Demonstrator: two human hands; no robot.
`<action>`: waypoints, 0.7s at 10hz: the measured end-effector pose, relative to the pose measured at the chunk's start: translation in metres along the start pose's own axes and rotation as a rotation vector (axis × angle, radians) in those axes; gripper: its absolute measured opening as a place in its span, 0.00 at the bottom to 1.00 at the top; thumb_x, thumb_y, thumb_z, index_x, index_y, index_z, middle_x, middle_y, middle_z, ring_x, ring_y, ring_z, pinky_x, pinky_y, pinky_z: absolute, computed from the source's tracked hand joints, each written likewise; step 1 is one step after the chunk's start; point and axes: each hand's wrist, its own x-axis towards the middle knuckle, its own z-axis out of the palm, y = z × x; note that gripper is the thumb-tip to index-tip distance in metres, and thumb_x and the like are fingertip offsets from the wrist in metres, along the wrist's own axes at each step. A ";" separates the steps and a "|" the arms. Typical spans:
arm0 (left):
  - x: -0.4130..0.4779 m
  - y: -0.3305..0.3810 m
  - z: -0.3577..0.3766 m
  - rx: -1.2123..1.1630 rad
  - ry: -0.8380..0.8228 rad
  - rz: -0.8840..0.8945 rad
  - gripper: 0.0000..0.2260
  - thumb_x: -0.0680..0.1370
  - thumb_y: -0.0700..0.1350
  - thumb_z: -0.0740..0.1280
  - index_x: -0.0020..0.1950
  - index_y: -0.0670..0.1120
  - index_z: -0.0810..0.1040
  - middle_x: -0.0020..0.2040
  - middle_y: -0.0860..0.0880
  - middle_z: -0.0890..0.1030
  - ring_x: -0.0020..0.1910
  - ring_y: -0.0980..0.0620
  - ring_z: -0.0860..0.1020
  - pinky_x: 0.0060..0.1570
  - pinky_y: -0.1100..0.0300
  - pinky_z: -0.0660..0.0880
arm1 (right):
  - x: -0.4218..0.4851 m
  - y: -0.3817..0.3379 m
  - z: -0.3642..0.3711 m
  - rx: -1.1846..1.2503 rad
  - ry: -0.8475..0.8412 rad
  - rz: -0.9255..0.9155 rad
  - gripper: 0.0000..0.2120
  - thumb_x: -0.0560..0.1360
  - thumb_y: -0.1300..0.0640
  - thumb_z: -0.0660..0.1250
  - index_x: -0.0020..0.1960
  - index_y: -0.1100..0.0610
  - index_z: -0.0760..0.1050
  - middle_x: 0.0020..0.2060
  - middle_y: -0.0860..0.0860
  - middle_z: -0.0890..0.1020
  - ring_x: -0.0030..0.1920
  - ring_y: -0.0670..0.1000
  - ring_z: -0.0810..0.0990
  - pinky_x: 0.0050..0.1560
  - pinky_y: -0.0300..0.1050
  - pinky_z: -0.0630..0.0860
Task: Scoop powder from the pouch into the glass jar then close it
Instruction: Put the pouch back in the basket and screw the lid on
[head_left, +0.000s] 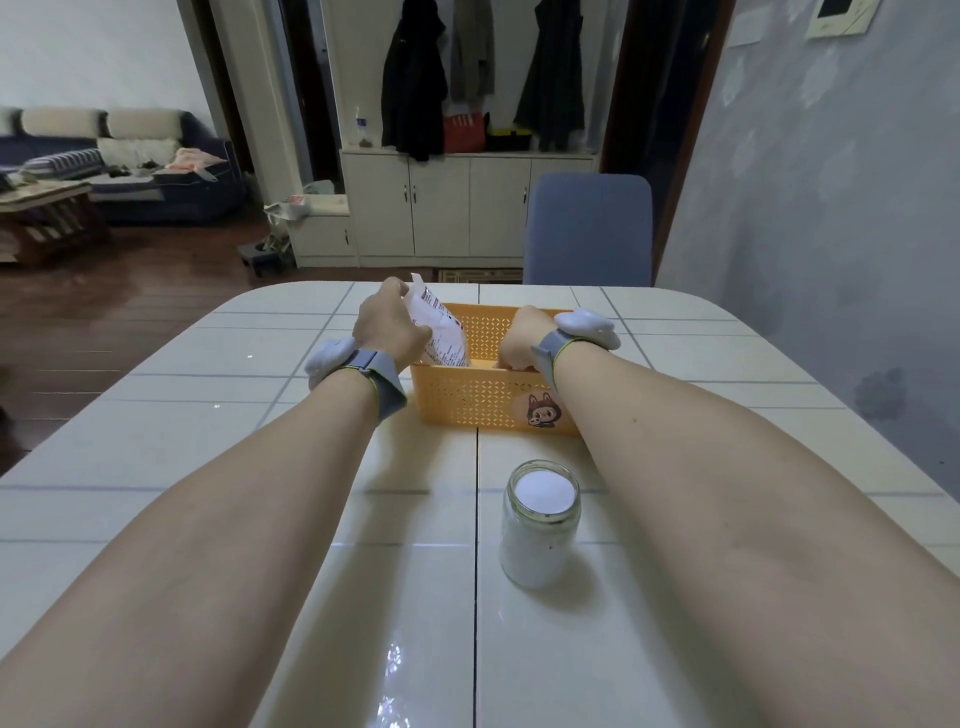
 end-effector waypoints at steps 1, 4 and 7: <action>-0.002 0.005 0.000 0.191 0.060 0.077 0.26 0.75 0.45 0.74 0.71 0.52 0.70 0.68 0.46 0.73 0.61 0.43 0.77 0.60 0.48 0.75 | 0.013 0.003 0.012 -0.189 0.023 -0.088 0.05 0.77 0.59 0.67 0.47 0.61 0.73 0.38 0.55 0.74 0.47 0.57 0.74 0.54 0.54 0.75; -0.031 0.049 -0.015 0.457 0.111 0.532 0.14 0.78 0.51 0.70 0.63 0.54 0.80 0.65 0.51 0.78 0.64 0.48 0.74 0.65 0.49 0.66 | -0.016 -0.007 -0.011 -0.167 0.172 -0.225 0.07 0.76 0.61 0.64 0.45 0.62 0.81 0.39 0.56 0.83 0.36 0.53 0.78 0.36 0.43 0.74; -0.089 0.104 -0.036 0.653 -0.525 0.420 0.18 0.77 0.57 0.71 0.63 0.49 0.82 0.57 0.50 0.83 0.57 0.47 0.81 0.62 0.48 0.77 | -0.077 0.038 -0.048 -0.243 0.219 -0.137 0.04 0.76 0.60 0.65 0.44 0.59 0.77 0.36 0.54 0.77 0.36 0.53 0.75 0.33 0.42 0.68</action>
